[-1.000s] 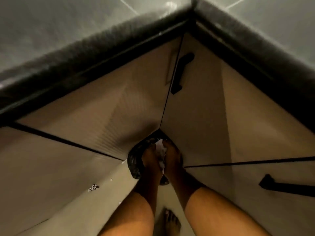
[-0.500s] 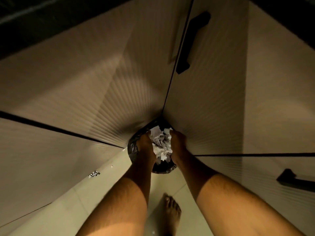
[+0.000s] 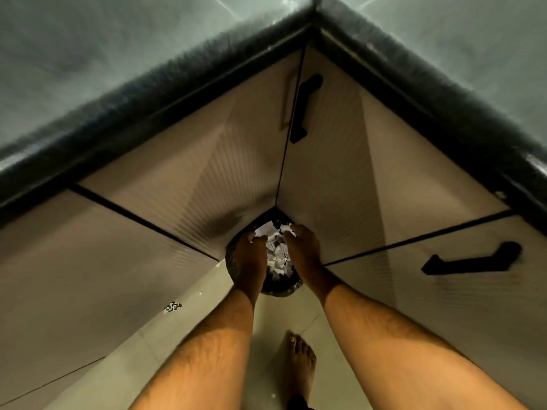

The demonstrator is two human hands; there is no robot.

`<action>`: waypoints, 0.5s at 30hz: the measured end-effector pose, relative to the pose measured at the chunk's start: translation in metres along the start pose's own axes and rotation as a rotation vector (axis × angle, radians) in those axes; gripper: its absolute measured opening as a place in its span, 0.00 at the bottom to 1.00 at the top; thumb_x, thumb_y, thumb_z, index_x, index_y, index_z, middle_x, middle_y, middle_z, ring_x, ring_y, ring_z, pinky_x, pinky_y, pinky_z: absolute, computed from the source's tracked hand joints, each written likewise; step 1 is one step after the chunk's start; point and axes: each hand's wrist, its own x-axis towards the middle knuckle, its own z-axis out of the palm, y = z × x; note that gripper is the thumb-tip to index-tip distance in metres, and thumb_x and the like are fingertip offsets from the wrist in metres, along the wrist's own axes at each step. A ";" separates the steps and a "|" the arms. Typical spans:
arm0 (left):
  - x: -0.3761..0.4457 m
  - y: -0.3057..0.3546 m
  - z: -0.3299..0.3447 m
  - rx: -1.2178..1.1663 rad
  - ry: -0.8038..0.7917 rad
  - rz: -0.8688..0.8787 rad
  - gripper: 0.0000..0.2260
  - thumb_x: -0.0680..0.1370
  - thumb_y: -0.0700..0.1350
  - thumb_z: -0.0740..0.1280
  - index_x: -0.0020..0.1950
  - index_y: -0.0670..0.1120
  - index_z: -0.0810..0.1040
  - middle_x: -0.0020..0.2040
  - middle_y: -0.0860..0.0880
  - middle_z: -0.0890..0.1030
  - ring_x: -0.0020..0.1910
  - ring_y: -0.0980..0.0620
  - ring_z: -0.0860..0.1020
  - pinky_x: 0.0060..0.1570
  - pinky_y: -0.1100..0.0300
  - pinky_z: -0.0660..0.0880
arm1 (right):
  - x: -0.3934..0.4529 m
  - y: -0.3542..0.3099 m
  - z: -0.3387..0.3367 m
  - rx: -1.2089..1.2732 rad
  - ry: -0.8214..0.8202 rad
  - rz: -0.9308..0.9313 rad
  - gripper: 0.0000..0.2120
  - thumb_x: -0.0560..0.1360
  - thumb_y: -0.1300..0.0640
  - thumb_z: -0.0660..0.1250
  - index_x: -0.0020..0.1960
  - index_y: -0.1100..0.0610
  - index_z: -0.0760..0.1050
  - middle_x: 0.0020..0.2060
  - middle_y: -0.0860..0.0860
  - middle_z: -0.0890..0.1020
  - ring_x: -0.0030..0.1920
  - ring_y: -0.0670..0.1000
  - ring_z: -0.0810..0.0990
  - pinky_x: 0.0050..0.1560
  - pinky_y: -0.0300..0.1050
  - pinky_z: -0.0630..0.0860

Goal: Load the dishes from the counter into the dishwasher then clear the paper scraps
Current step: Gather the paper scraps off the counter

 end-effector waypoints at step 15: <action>-0.187 0.138 -0.133 0.494 -0.037 0.598 0.26 0.81 0.49 0.60 0.78 0.42 0.63 0.78 0.43 0.65 0.78 0.46 0.59 0.78 0.52 0.54 | -0.191 -0.155 -0.117 -0.616 0.099 -0.319 0.24 0.84 0.53 0.58 0.79 0.56 0.61 0.78 0.57 0.60 0.79 0.59 0.55 0.78 0.55 0.59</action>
